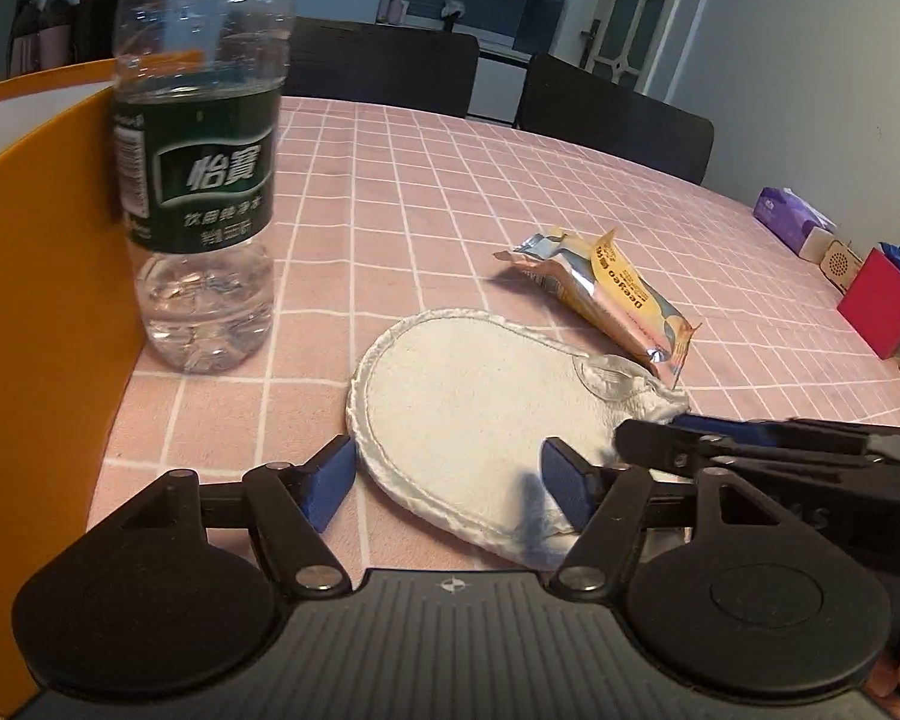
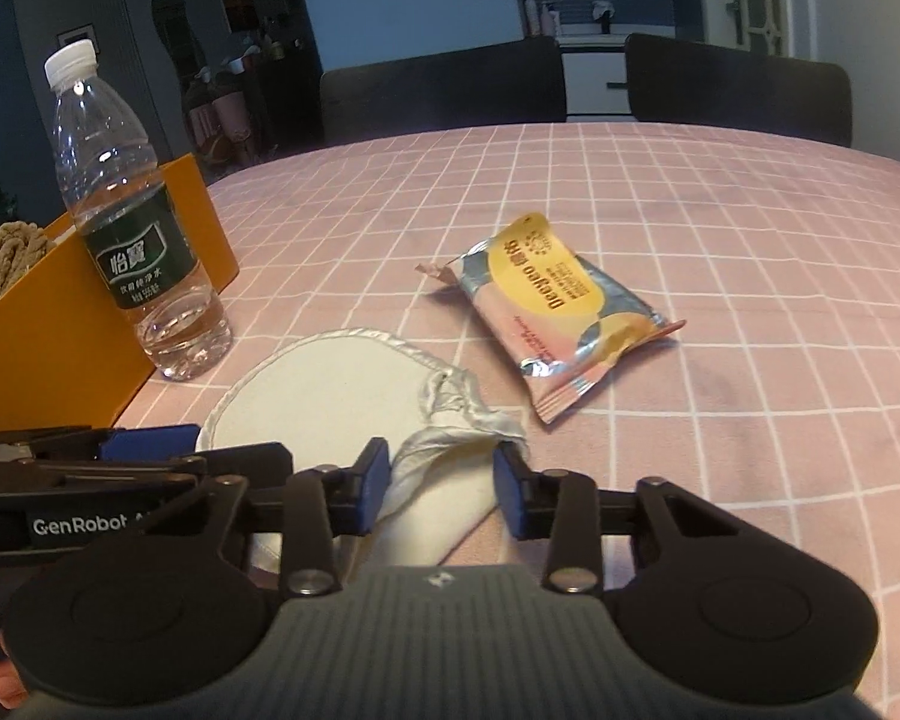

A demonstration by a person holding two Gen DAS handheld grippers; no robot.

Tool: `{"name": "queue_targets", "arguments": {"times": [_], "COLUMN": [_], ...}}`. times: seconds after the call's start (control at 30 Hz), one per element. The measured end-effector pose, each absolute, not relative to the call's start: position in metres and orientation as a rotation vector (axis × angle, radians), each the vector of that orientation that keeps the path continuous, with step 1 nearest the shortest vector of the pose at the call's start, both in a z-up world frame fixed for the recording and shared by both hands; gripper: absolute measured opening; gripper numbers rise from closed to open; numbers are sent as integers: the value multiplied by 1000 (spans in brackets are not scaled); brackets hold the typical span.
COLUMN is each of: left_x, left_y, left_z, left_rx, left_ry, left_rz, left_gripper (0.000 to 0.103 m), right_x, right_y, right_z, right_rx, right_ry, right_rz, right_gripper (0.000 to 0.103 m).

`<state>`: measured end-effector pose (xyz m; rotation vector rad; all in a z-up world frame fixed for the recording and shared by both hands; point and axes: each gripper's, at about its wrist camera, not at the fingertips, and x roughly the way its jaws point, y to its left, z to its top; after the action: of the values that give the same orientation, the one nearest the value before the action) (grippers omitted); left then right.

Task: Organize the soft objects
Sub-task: 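Grasp the white cloth with the left tool and lift it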

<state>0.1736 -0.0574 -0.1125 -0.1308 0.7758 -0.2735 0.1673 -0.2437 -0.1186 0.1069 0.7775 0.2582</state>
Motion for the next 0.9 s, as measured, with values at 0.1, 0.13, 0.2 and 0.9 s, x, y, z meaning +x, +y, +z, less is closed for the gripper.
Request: {"name": "queue_targets", "arguments": {"times": [0.1, 0.13, 0.2, 0.9], "left_x": [178, 179, 181, 210], "left_y": [-62, -64, -66, -93], "left_z": [-112, -112, -112, -115], "left_rx": [-127, -125, -126, -205], "left_ry": [783, 784, 789, 881], "left_rz": [-290, -303, -316, -419], "left_gripper": [75, 70, 66, 22], "right_x": [170, 170, 170, 172], "right_y": [-240, -238, -238, -250], "right_z": [-121, -121, -122, -123], "right_rx": [93, 75, 69, 92], "right_ry": [784, 781, 778, 781], "right_rz": [288, 293, 300, 359], "right_gripper": [14, 12, 9, 10]}}
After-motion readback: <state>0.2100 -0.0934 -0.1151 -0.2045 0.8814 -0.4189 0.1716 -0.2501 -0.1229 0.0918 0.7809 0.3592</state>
